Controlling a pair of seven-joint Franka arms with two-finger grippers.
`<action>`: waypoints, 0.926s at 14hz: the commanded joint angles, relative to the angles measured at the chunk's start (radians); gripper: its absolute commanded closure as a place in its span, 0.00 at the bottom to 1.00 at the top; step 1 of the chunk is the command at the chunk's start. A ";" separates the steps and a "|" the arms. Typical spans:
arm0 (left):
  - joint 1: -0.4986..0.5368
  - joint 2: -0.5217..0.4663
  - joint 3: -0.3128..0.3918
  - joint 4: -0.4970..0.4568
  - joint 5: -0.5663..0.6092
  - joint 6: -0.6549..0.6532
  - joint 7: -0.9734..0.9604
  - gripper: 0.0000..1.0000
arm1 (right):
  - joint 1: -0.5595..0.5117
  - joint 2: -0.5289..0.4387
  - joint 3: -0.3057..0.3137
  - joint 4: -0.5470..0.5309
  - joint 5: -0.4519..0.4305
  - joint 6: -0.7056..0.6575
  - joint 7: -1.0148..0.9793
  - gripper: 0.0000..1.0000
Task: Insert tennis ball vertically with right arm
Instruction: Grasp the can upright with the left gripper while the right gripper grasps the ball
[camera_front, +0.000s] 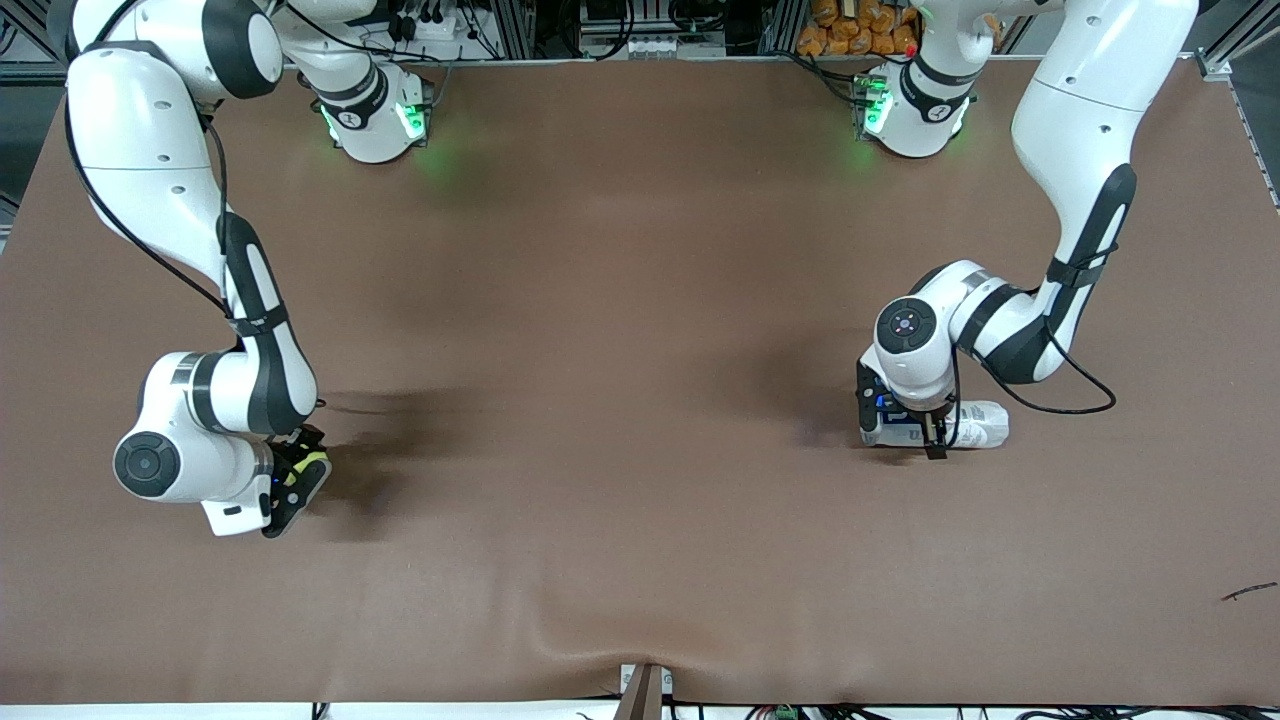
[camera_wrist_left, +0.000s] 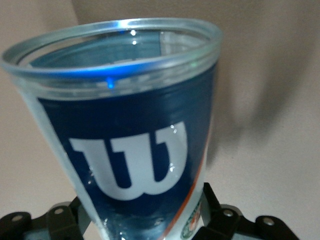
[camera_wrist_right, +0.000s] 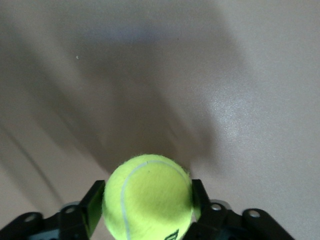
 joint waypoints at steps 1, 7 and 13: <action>0.007 0.022 -0.002 0.028 0.025 0.012 0.006 0.12 | -0.013 0.010 0.005 0.008 0.015 0.011 -0.045 0.59; 0.006 0.021 -0.004 0.034 0.025 0.012 0.008 0.13 | -0.001 -0.016 0.005 0.034 0.044 -0.038 -0.036 0.73; 0.003 0.010 -0.025 0.080 0.005 0.012 0.035 0.13 | 0.005 -0.108 0.008 0.034 0.099 -0.128 -0.026 0.73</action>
